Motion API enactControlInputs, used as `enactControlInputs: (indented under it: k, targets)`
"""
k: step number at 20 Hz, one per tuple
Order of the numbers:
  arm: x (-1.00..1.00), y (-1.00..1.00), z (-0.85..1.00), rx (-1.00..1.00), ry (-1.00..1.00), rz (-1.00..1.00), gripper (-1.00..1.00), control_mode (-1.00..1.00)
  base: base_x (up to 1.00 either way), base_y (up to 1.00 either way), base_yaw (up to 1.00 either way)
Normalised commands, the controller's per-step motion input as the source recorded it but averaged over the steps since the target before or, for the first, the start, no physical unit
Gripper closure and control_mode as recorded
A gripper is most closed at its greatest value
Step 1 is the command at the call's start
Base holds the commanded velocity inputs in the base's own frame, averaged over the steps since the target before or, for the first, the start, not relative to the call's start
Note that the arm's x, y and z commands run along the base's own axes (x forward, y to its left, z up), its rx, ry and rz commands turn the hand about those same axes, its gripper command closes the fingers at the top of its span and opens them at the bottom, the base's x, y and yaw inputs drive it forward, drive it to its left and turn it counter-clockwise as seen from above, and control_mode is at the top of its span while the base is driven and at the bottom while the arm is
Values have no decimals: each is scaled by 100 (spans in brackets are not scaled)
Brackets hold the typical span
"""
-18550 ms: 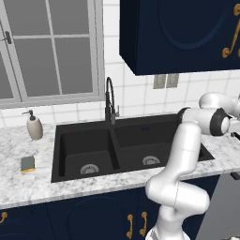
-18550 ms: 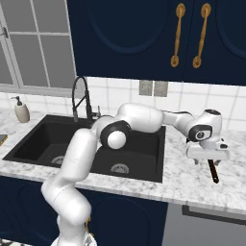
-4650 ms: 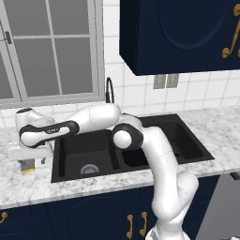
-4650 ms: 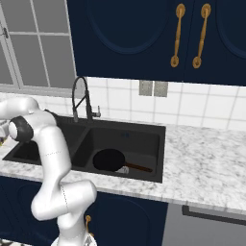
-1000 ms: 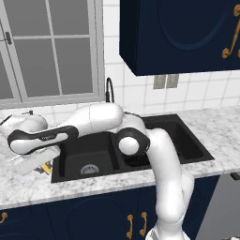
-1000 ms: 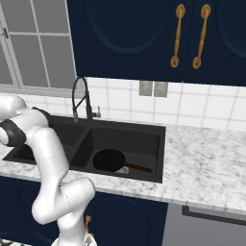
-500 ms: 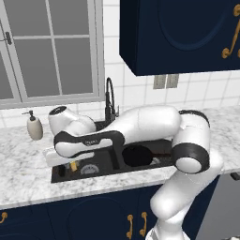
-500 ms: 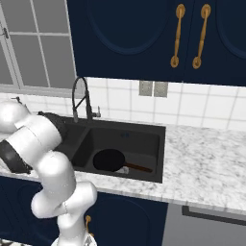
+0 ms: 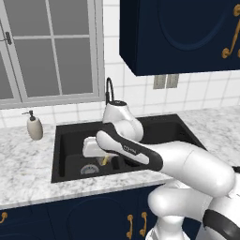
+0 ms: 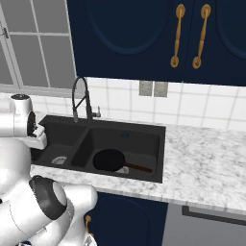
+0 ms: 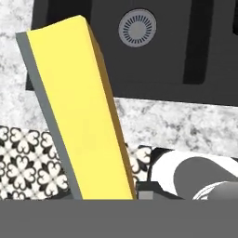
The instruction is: Pick the pan and sponge and place them into the sink. Then turn on the water.
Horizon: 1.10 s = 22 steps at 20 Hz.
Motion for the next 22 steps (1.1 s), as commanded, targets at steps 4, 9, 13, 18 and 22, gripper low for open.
enactControlInputs:
  k: [4,9,13,18,22]
  targets:
    - [0,-100,2,25,0,16,100,-100,0,0,0]
    - [0,-100,41,4,3,7,100,-100,0,0,0]
    - [24,-100,46,0,15,1,100,-100,0,0,0]
    - [59,-96,5,3,14,0,100,-100,0,0,0]
    - [100,-77,-13,8,10,0,100,-100,0,0,0]
